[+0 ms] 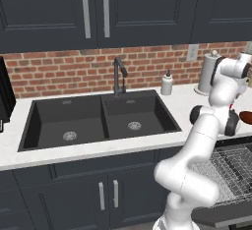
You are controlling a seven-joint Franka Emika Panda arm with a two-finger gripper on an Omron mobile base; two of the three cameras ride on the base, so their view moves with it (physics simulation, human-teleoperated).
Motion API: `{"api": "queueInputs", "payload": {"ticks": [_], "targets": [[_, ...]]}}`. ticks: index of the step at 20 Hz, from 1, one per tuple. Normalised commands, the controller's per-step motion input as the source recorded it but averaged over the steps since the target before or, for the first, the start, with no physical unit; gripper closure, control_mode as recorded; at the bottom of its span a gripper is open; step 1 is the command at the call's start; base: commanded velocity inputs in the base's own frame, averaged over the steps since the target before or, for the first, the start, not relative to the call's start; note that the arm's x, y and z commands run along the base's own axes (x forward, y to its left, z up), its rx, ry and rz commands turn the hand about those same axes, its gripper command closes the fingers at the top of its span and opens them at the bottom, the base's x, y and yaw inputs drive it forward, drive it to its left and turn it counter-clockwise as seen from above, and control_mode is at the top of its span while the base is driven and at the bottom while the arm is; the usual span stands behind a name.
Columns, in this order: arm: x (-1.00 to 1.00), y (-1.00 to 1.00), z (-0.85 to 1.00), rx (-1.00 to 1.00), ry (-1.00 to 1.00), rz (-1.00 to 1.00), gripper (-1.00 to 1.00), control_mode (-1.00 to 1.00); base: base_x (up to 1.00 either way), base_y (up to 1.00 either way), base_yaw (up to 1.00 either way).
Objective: Pick up the cup and bowl from the counter, place them in the dishwasher, and close the dishwasher door.
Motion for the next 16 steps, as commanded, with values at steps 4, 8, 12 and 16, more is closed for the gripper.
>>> {"api": "queueInputs", "payload": {"ticks": [4,8,12,16], "targets": [[-0.71,0.12,-0.34,-0.08,0.00,0.00,-1.00,-1.00,0.00,0.00,0.00],[-0.56,0.61,-0.17,-0.08,-0.11,0.00,-1.00,-1.00,0.00,0.00,0.00],[-0.30,0.69,-0.24,0.00,-0.14,0.00,-1.00,-1.00,0.00,0.00,0.00],[-0.21,0.30,-0.77,0.00,-0.10,-0.01,-1.00,-1.00,0.00,0.00,0.00]]}}
